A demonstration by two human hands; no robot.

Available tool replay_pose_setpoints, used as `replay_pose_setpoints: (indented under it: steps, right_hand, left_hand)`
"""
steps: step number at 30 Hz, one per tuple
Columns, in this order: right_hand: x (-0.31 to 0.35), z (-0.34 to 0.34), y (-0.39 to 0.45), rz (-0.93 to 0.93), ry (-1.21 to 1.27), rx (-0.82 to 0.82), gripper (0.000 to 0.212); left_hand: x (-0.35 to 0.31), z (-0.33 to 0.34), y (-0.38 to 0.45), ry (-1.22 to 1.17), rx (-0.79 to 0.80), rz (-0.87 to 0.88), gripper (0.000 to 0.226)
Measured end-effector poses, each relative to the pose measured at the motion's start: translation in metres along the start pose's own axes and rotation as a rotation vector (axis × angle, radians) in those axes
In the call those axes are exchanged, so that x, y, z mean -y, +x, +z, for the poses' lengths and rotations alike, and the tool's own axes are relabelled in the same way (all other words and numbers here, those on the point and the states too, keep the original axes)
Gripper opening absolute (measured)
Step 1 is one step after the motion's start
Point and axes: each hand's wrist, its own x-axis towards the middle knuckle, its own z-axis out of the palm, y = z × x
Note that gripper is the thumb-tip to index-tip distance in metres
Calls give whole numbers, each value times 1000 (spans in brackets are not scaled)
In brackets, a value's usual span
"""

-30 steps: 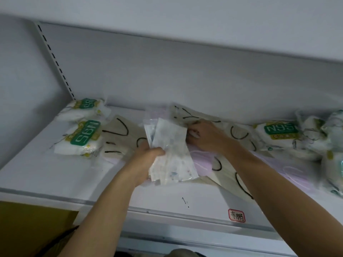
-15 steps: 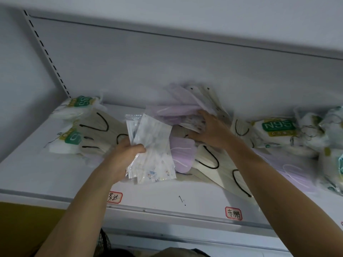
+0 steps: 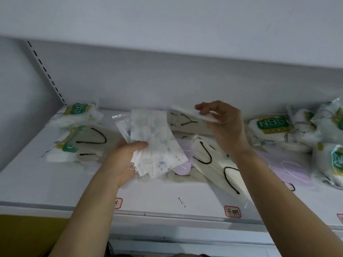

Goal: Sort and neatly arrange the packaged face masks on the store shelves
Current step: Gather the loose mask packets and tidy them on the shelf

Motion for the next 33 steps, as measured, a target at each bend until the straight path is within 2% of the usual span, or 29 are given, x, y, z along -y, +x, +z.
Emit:
replay_pose_setpoints:
  steps: [2,4,6,8,10,12,13,16,19,21,24,27,30,33]
  right_hand:
    - [10,7,-21,-58,-81,-8,47]
    - [9,7,-40,-42,-193,-57,43]
    - [6,-2,-59,19,-162,-65,29]
    - [7,-19,-77,111,-74,-83,25]
    - [9,-45,-93,183,-11,-165,25]
    - [13,-76,-109,225,-16,-276,15]
    - [14,-93,-118,246,-22,-326,15]
    - [16,-153,-145,292,-3,-475,35]
    - [15,-232,-174,293,-84,-651,39]
    - [13,-284,-197,301,-50,-783,41]
    - [9,-358,-239,311,9,-923,56]
    - [-2,-427,-286,333,-26,-982,77]
    - [-8,-489,-333,401,-60,-1063,74]
    - [-8,-542,-367,383,-133,-1217,63]
  left_hand:
    - [-3,24,-7,-5,105,62,31]
    - [1,51,-13,17,146,144,43]
    - [8,78,-18,23,101,201,45]
    - [20,102,-23,46,37,229,44]
    - [35,133,-30,97,10,247,54]
    - [52,172,-39,115,39,283,61]
    - [61,193,-43,100,56,285,60]
    - [94,259,-57,48,140,220,56]
    - [133,326,-72,-94,206,24,38]
    - [162,371,-85,-104,282,-58,39]
    - [210,449,-105,5,401,26,53]
    - [259,523,-129,29,456,73,59]
    - [306,588,-159,56,525,41,66]
    - [345,646,-182,80,584,-54,53]
